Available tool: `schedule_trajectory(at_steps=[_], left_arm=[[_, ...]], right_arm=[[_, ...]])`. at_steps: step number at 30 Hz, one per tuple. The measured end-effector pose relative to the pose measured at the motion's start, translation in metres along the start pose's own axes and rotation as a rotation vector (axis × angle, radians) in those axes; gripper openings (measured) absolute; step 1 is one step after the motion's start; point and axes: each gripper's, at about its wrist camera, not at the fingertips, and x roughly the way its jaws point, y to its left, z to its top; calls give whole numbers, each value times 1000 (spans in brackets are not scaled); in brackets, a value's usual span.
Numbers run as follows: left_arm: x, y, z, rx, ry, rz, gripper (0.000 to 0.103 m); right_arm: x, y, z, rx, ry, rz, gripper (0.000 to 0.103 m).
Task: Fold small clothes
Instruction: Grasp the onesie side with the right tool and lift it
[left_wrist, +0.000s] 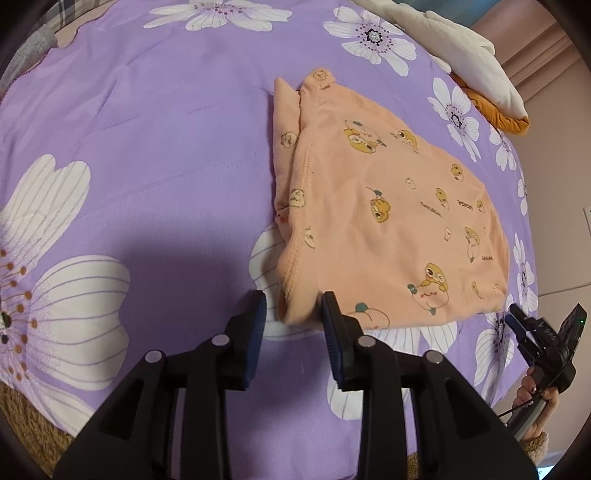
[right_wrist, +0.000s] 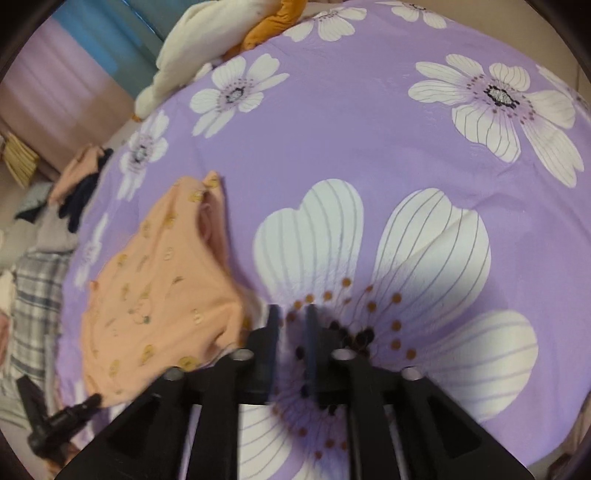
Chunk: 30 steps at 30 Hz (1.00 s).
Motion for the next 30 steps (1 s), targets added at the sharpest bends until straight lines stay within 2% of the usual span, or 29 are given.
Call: schedule_trajectory(at_steps=[1,2,7,9,12,15,17,22,24,25,26,30], left_arm=[[-4,-1,-1,6,-7,-2,32],[-6,-2,-2,10,-12,-3,33],[-17,-5,-4,31,-36,3,44],[-20,-5,-4,41,-43,12,46],[-22,-5,-5,46,-47,14,50],[-21,-3,-5,44,-43,15,50],[-21,-2,-5,40,-39,18,50],[-22,1,-5,38,-32,31,51],[-22,3,-5,32,-31,36,51],[-22,4,-5,29,-30,37,51],[-21,4,-5,26,-29,37,51],[-22,6,-5,16,-25,36,51]], right_arm=[[-2,2,-2,7,-6,7,71],[-5,3,-5,22,-15,23,89],[12,13,-19,114,48,232,89],[25,20,-22,121,69,243,89],[32,31,-18,95,33,233,89],[46,36,-10,142,53,362,89],[58,40,-5,165,54,387,85],[73,56,10,141,-2,337,67],[79,58,15,141,-11,323,47],[82,60,18,138,-13,300,40],[83,59,19,140,-13,279,27],[69,57,19,140,-46,289,16]])
